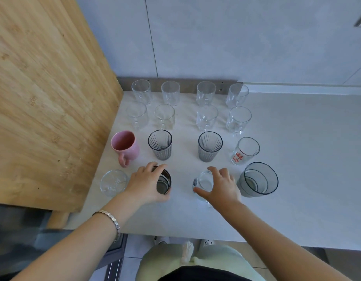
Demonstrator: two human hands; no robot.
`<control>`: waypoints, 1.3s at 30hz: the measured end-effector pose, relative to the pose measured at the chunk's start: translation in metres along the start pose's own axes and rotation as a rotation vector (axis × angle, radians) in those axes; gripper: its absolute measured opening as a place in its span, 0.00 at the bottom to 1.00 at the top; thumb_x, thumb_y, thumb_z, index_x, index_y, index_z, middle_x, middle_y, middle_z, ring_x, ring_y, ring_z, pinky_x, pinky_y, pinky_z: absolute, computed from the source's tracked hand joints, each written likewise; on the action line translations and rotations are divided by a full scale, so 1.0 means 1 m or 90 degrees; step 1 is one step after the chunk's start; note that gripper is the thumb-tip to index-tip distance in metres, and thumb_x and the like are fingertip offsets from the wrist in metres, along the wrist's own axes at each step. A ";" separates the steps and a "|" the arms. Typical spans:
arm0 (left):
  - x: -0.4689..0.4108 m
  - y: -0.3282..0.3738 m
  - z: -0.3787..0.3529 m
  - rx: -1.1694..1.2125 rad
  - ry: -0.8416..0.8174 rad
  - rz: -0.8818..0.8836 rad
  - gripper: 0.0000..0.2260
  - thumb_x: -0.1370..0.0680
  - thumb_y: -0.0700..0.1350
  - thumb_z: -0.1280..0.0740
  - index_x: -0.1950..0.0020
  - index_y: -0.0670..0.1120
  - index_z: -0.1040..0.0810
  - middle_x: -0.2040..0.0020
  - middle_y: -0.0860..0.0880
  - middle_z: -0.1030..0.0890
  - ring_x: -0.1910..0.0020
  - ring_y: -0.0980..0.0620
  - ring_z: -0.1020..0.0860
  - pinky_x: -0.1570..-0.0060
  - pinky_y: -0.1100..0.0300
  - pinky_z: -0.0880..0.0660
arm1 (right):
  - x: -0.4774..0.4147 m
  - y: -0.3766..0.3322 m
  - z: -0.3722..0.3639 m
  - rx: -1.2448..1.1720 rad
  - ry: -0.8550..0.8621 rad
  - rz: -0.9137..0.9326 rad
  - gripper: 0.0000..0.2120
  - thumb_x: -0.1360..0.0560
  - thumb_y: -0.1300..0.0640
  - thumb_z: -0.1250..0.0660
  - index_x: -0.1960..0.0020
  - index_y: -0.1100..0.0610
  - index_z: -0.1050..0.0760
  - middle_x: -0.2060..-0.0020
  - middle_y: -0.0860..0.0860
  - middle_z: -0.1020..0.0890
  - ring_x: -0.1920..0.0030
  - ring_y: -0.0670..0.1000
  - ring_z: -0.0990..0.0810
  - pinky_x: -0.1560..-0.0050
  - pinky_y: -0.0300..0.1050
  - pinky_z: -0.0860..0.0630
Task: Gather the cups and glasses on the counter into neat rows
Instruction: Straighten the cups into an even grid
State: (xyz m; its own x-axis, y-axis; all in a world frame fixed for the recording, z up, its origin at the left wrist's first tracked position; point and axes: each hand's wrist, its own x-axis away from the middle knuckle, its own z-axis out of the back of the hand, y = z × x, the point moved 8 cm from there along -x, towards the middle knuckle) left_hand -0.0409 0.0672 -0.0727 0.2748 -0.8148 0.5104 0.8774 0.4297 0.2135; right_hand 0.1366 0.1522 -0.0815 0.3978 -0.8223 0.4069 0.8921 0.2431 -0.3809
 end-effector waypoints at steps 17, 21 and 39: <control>-0.024 0.139 -0.027 -0.022 0.018 -0.090 0.27 0.25 0.50 0.37 0.28 0.46 0.41 0.29 0.48 0.36 0.34 0.43 0.33 0.42 0.50 0.30 | 0.006 0.112 0.068 -0.021 0.002 -0.034 0.47 0.35 0.42 0.26 0.25 0.51 0.47 0.30 0.49 0.38 0.33 0.55 0.30 0.38 0.46 0.31; -0.025 0.137 -0.026 -0.015 0.011 -0.099 0.27 0.26 0.49 0.36 0.28 0.47 0.39 0.30 0.50 0.35 0.35 0.44 0.32 0.43 0.51 0.28 | 0.021 0.114 0.057 0.010 -0.015 -0.009 0.47 0.36 0.40 0.27 0.25 0.50 0.47 0.30 0.48 0.38 0.34 0.54 0.31 0.37 0.46 0.30; -0.020 0.138 -0.030 -0.012 -0.041 -0.113 0.32 0.27 0.52 0.34 0.26 0.49 0.43 0.27 0.48 0.40 0.31 0.43 0.35 0.37 0.49 0.31 | 0.016 0.099 0.067 0.114 -0.048 -0.025 0.44 0.32 0.35 0.33 0.25 0.52 0.47 0.30 0.52 0.37 0.31 0.55 0.34 0.34 0.49 0.33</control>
State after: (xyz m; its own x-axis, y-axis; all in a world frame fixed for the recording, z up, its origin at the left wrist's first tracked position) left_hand 0.0863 0.1309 -0.0782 0.0897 -0.8505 0.5183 0.9171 0.2735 0.2901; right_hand 0.2458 0.1976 -0.0565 0.3709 -0.7933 0.4828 0.9284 0.3046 -0.2128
